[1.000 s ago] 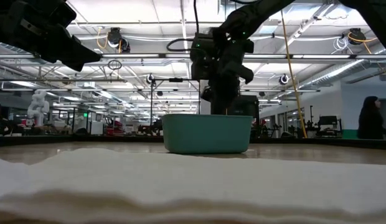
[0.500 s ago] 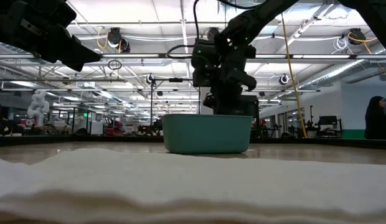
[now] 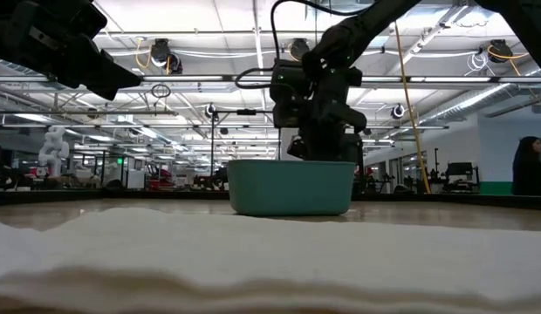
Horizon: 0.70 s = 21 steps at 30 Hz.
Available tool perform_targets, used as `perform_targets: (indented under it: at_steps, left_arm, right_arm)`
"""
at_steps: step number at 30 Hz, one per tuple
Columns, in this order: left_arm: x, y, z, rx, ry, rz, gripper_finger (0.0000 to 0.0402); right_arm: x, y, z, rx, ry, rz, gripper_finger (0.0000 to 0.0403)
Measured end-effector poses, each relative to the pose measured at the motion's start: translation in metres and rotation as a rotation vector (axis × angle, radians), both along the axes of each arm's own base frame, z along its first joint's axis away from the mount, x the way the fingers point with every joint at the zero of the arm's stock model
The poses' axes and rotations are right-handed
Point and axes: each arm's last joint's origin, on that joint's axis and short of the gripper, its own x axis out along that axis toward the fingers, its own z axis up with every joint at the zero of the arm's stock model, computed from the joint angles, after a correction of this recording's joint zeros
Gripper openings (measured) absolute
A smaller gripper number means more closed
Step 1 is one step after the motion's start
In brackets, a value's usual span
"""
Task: Pick and placing Produce into tupperware
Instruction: Adjust the blue bin
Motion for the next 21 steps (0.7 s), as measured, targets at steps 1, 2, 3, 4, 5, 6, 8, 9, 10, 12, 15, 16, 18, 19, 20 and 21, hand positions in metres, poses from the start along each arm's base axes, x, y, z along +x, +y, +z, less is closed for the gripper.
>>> perform_targets:
  at_steps: [1,2,3,4,5,6,8,9,10,12,15,16,18,19,20,21]
  left_arm:
    - [0.0,0.0,0.0,0.0,0.0,0.0,0.0026]
    - [0.0,0.0,0.0,0.0,0.0,0.0,0.0026]
    - [0.0,0.0,0.0,0.0,0.0,0.0,0.0026]
    - [0.0,0.0,0.0,0.0,0.0,0.0,0.0026]
    - [0.0,0.0,0.0,0.0,0.0,0.0,0.0026]
    - [0.0,0.0,0.0,0.0,0.0,0.0,0.0026]
    - [0.0,0.0,0.0,0.0,0.0,0.0,0.0026]
    - [0.0,0.0,0.0,0.0,0.0,0.0,0.0026]
    - [0.0,0.0,0.0,0.0,0.0,0.0,0.0026]
    - [0.0,0.0,0.0,0.0,0.0,0.0,0.0026]
    - [0.0,0.0,0.0,0.0,0.0,0.0,0.0026]
    - [0.0,0.0,0.0,-0.001,0.0,0.0,0.0026]
    - [0.0,0.0,0.0,-0.001,0.0,0.0,0.0026]
    - [0.0,0.0,0.0,-0.001,0.0,0.0,0.0026]
    - [0.0,0.0,0.0,-0.002,0.0,0.0,0.0026]
    - [0.0,0.0,0.0,-0.004,0.0,0.001,0.0026]
  right_arm:
    - [0.0,0.001,0.0,0.001,0.001,0.001,0.0]
    - [0.0,0.002,0.0,0.003,0.002,0.003,0.0]
    - [0.001,0.003,0.0,0.004,0.004,0.004,0.0]
    - [0.001,0.005,0.0,0.005,0.007,0.006,0.0]
    - [0.001,0.006,0.0,0.006,0.011,0.01,0.0]
    - [0.001,0.008,0.0,0.008,0.014,0.013,0.0]
    - [0.001,0.011,0.0,0.013,0.024,0.011,0.0]
    - [0.0,0.012,-0.001,0.017,0.033,0.01,0.0]
    - [0.0,0.013,-0.001,0.019,0.038,0.011,0.0]
    - [0.0,0.016,-0.001,0.021,0.046,0.017,0.0]
    - [0.0,0.019,-0.001,0.024,0.059,0.025,0.0]
    - [0.0,0.02,-0.001,0.025,0.061,0.025,0.0]
    - [0.0,0.021,-0.001,0.026,0.061,0.023,0.0]
    - [0.0,0.022,-0.001,0.026,0.062,0.024,0.0]
    - [0.0,0.022,-0.001,0.027,0.063,0.022,0.0]
    - [0.0,0.022,-0.001,0.028,0.063,0.021,0.0]
